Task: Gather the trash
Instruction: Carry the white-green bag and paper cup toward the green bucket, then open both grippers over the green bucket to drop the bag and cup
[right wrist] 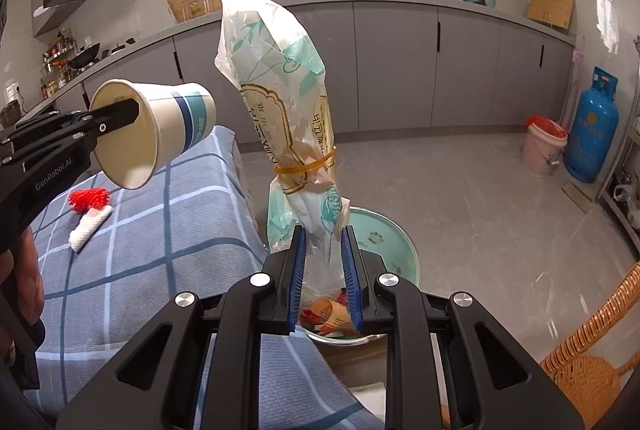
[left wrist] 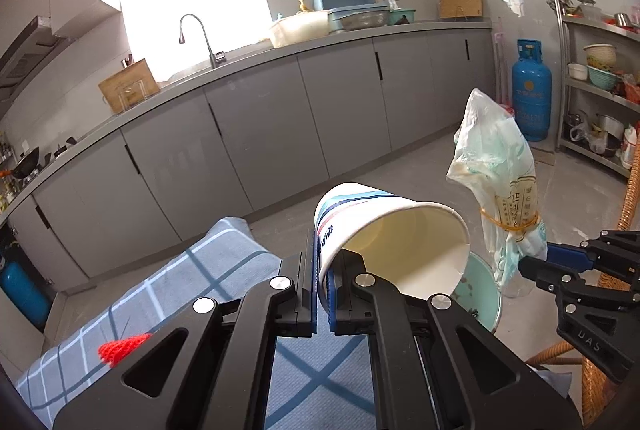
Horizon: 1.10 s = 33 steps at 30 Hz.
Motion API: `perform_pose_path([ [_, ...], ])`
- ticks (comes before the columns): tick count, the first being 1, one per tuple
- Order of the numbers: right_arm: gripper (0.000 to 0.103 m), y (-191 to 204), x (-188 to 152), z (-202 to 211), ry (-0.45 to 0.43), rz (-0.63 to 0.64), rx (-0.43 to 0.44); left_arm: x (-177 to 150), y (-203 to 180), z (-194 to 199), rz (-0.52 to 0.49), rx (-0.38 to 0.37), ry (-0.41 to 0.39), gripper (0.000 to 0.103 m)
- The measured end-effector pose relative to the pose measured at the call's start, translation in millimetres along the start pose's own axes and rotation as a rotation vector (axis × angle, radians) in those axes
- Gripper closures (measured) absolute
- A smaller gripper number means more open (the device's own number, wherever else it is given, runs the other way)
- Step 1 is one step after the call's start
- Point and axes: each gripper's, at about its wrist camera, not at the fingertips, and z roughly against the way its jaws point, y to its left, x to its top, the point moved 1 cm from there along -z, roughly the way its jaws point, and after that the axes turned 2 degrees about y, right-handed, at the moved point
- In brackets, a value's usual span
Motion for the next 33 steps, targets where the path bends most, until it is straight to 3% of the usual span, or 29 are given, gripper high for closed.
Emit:
perform_pose_path([
  [10,0.082,-36.8,1.3,-37.1,0.058,-0.048,-0.032,4.1,-31.9,-38.7,-0.03,-0.05,0.027,0.098],
  [25,0.079,-59.6,-6.6,-108.1,0.157,-0.067,-0.04,-9.3,-58.7,-96.5,-0.057,-0.09,0.107,0.097],
  [27,0.072,-63.4,-9.8,-115.8,0.167,-0.072,-0.046,-10.6,-60.0,-102.4,-0.06,-0.081,0.115,0.077],
  [28,0.066,-65.0,-11.7,-117.8,0.168,-0.075,-0.051,-12.5,-60.3,-103.3,-0.06,-0.07,0.112,0.053],
  [29,0.054,-66.9,-14.0,-118.9,0.167,-0.081,-0.061,-14.3,-59.9,-103.2,-0.06,-0.061,0.108,0.043],
  [33,0.053,-71.6,-22.0,-116.8,0.175,-0.104,-0.071,-19.8,-59.3,-101.3,-0.064,-0.052,0.115,0.043],
])
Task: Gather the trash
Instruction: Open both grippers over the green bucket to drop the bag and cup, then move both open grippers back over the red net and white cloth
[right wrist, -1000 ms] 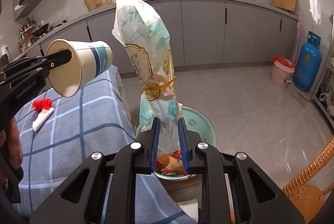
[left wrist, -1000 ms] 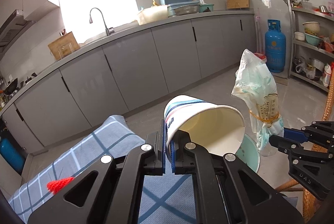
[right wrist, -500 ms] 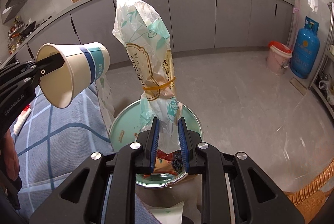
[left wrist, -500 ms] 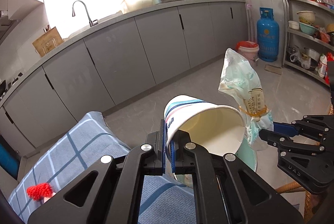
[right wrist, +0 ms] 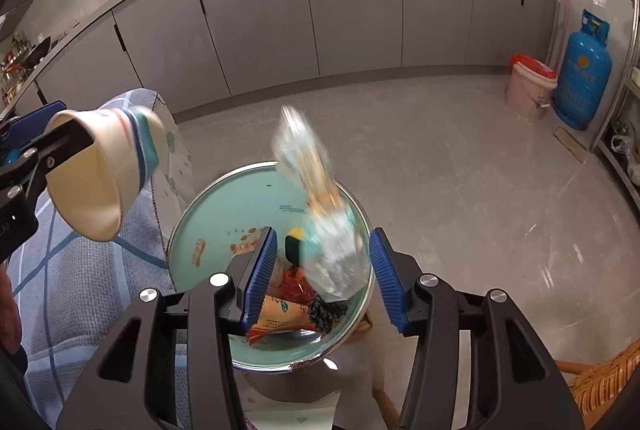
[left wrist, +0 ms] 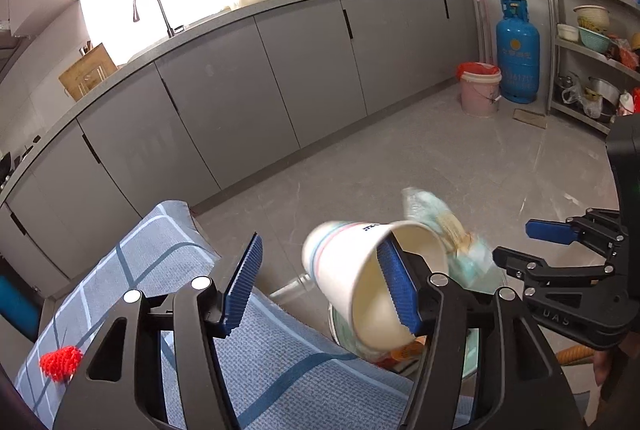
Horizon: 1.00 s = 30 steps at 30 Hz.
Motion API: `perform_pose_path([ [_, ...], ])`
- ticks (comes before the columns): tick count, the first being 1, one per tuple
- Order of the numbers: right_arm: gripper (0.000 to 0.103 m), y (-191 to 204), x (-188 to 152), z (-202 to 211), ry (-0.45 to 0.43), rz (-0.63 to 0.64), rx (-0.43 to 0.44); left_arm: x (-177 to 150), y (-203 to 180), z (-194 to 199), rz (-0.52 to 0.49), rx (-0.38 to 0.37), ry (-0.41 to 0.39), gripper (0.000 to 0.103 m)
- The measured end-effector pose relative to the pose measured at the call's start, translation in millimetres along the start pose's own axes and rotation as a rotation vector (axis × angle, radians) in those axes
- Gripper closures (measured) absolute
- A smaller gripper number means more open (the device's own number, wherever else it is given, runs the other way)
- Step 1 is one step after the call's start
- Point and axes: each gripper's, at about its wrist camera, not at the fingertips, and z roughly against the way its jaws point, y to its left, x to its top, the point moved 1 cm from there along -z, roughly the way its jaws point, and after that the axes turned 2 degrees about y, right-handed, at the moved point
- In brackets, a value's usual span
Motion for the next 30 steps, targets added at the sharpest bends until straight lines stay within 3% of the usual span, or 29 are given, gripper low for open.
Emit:
perform_pose_path([
  [8,0.048,6.2,-6.5,23.3,-0.035,-0.012,0.009,-5.9,5.2,18.7,0.014,0.001,-0.004,0.036],
  [15,0.042,18.7,-5.0,46.4,-0.06,-0.009,0.014,-14.0,26.2,45.2,0.036,0.057,-0.026,0.024],
  [19,0.037,36.9,-2.2,59.9,-0.064,0.016,0.02,-20.7,42.1,62.0,0.063,0.083,-0.028,0.017],
  [23,0.032,65.0,-0.6,72.8,-0.066,0.055,0.032,-29.2,61.3,77.1,0.091,0.111,-0.018,0.017],
  [30,0.031,120.7,-1.3,84.9,-0.072,0.15,0.082,-54.0,106.0,100.6,0.155,0.18,0.002,0.016],
])
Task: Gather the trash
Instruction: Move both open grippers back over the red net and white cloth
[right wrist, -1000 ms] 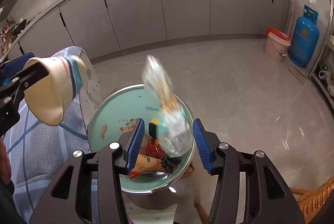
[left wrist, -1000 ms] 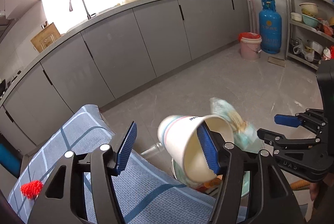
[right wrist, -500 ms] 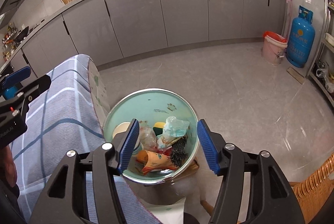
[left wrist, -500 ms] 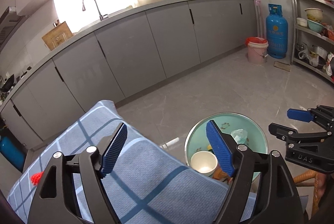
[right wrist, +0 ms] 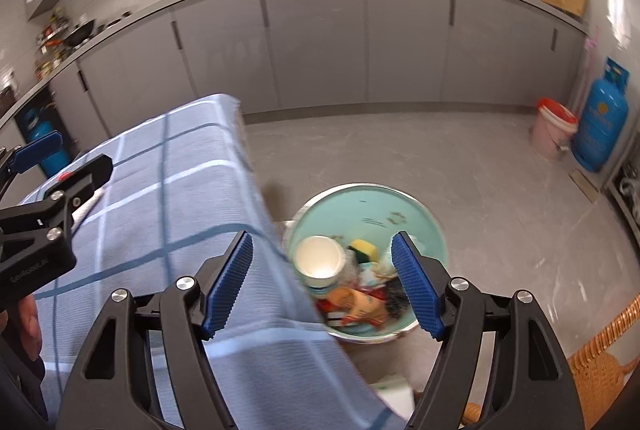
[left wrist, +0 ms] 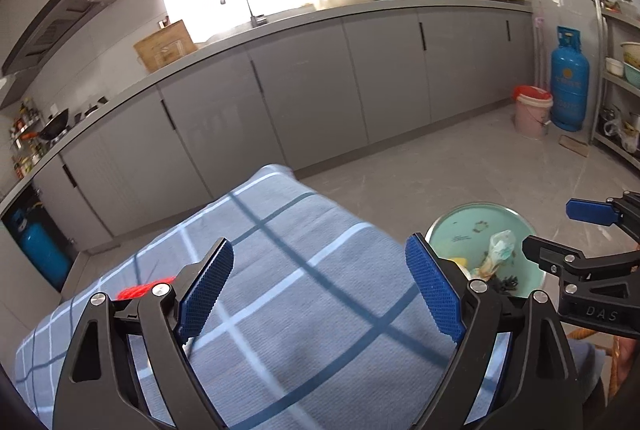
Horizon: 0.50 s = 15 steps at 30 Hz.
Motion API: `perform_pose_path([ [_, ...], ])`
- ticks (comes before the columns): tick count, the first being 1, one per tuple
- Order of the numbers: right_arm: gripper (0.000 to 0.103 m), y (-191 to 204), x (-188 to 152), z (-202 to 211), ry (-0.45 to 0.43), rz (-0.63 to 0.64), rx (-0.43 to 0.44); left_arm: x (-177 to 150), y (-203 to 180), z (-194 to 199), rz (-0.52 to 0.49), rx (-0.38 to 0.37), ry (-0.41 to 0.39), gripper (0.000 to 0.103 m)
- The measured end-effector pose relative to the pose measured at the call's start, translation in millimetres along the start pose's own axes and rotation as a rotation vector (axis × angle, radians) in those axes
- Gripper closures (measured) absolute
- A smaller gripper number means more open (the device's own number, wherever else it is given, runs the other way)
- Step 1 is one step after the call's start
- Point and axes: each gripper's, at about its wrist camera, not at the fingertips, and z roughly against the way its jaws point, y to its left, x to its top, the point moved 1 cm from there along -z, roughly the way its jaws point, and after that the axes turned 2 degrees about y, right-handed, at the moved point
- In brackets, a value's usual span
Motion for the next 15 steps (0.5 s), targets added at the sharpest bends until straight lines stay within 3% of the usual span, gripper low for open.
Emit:
perform_pose_path([
  [15,0.029,82.3,0.2,-2.0,0.012,0.12,0.071,-45.2,77.8,12.9,0.098,0.121,0.062,0.016],
])
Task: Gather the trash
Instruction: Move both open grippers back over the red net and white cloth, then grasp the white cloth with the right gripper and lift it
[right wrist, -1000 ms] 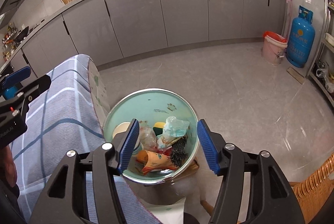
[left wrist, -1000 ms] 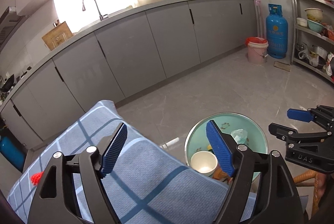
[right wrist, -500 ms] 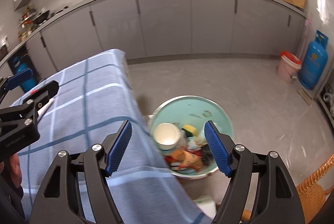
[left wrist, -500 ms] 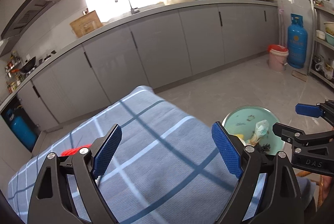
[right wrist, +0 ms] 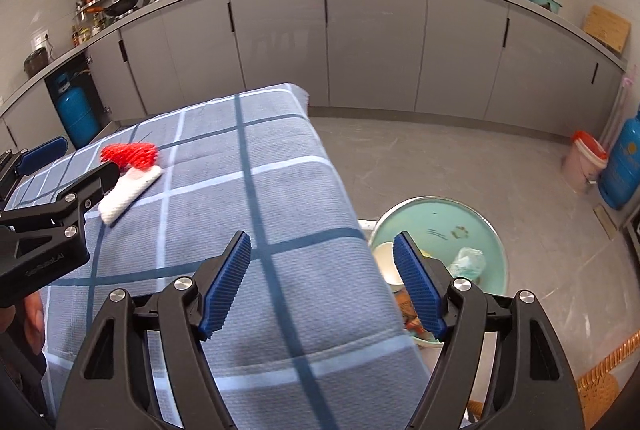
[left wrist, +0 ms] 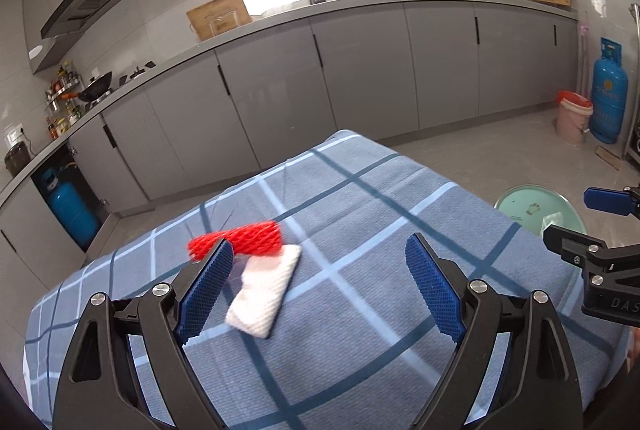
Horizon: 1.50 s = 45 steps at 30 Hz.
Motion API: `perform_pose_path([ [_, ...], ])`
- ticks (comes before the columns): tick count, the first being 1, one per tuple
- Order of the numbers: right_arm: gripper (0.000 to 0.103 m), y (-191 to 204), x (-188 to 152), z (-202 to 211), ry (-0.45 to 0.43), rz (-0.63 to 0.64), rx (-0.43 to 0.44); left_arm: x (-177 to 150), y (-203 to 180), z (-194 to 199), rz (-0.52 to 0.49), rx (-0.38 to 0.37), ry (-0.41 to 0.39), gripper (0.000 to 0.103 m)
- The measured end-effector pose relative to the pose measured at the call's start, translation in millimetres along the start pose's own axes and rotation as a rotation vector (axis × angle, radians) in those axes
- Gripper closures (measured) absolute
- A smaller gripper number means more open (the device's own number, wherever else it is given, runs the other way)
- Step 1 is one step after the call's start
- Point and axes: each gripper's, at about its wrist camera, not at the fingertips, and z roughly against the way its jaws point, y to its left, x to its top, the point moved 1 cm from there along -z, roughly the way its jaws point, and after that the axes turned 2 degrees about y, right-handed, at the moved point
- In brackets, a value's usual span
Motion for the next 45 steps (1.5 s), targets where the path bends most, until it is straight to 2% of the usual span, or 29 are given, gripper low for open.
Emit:
perform_pose_path([
  [5,0.023,16.1,-2.7,-2.6,0.004,0.015,0.013,-13.4,21.6,-5.0,0.025,0.025,0.028,0.015],
  [7,0.023,22.4,-4.6,-4.4,0.009,0.022,0.023,-20.1,31.1,-8.1,0.042,0.038,0.046,0.009],
  [13,0.023,42.0,-10.6,-13.5,0.033,0.053,0.049,-44.5,69.2,-22.9,0.108,0.071,0.109,0.008],
  [16,0.022,49.5,-12.0,-18.1,0.04,0.059,0.059,-52.8,84.1,-29.5,0.148,0.064,0.136,0.009],
  [20,0.021,59.2,-13.6,-24.6,0.053,0.077,0.071,-54.4,87.9,-39.1,0.162,0.053,0.144,0.009],
  [27,0.021,68.1,-16.5,-29.1,0.068,0.099,0.073,-50.3,76.9,-73.2,0.123,0.057,0.169,0.009],
  [30,0.021,69.7,-16.5,-30.7,0.072,0.103,0.071,-49.9,77.1,-82.9,0.125,0.056,0.187,0.012],
  [31,0.021,70.7,-16.1,-31.0,0.072,0.105,0.073,-50.7,78.6,-85.3,0.135,0.046,0.194,0.023],
  [32,0.021,71.7,-15.3,-31.2,0.07,0.107,0.074,-52.1,79.9,-87.3,0.143,0.022,0.206,0.043],
  [33,0.021,73.1,-14.2,-32.0,0.068,0.11,0.076,-53.7,79.9,-88.8,0.145,-0.003,0.218,0.057],
  [34,0.021,75.5,-12.5,-32.9,0.065,0.116,0.077,-55.8,79.2,-90.4,0.142,-0.032,0.231,0.082],
  [35,0.021,77.8,-10.7,-34.1,0.064,0.122,0.078,-57.3,78.7,-90.1,0.143,-0.049,0.234,0.096],
  [36,0.021,80.5,-8.7,-35.4,0.063,0.127,0.078,-58.6,79.4,-86.5,0.146,-0.052,0.227,0.096],
  [37,0.021,82.5,-7.6,-36.4,0.062,0.13,0.079,-59.0,79.5,-84.1,0.146,-0.054,0.226,0.102],
  [42,0.021,97.7,-0.4,-40.7,0.057,0.156,0.091,-66.8,92.9,-57.6,0.161,-0.099,0.237,0.102],
  [44,0.021,104.8,2.5,-43.8,0.055,0.168,0.098,-73.2,102.8,-42.9,0.158,-0.089,0.225,0.102],
  [45,0.021,107.5,3.1,-45.2,0.056,0.172,0.101,-77.9,110.7,-35.5,0.16,-0.059,0.22,0.102],
])
